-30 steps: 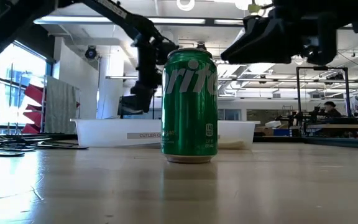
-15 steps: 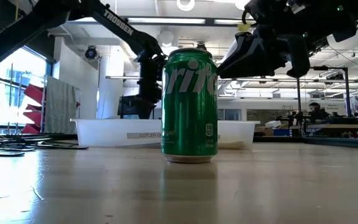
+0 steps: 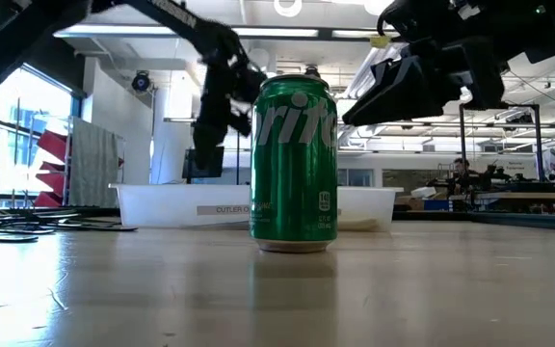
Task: Sort silverware
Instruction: Put the black fork into the silverware tray
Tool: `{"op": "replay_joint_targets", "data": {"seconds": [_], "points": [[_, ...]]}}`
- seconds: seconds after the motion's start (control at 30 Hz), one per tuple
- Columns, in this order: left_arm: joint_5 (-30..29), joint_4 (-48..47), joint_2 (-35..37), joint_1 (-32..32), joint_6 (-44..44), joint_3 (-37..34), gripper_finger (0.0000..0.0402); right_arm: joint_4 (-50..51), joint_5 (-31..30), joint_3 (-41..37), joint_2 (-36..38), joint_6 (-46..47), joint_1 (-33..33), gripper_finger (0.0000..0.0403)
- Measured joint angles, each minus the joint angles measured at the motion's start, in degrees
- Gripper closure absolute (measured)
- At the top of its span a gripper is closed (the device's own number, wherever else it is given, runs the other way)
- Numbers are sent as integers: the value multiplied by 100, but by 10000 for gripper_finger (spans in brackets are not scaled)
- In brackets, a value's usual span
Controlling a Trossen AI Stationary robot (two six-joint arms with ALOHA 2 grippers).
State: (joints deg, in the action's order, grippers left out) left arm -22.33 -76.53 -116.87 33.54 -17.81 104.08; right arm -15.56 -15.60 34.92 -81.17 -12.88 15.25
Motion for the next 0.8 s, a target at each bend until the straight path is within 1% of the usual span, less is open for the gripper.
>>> {"op": "replay_joint_targets", "data": {"seconds": [0.1, 0.23, 0.37, 0.5, 0.6, 0.67, 0.73, 0.8], "points": [[-40, -542, 475, -496, 806, -111, 317, 8, -24, -1, 0, 5, 113, 300], [-51, -906, 1311, -1441, 1753, -473, 317, 12, -43, -2, 0, 89, 280, 300], [459, -904, 2256, -2532, 2942, -1090, 316, 10, -45, -2, 0, 90, 456, 300], [923, -722, 3064, -3640, 4136, -1900, 316, -6, -45, -1, 0, 90, 585, 300], [1615, -537, 3465, -4352, 5305, -2639, 316, 31, -45, 83, 0, 101, 677, 300], [1868, -212, 3612, -4830, 5982, -3191, 316, 29, -47, 181, 1, 196, 766, 300], [1987, 173, 3636, -5315, 6355, -3721, 316, 32, -20, 280, 0, 256, 885, 300], [2164, 590, 3587, -5717, 6398, -4189, 316, 38, 35, 362, 2, 246, 1013, 300]]}}
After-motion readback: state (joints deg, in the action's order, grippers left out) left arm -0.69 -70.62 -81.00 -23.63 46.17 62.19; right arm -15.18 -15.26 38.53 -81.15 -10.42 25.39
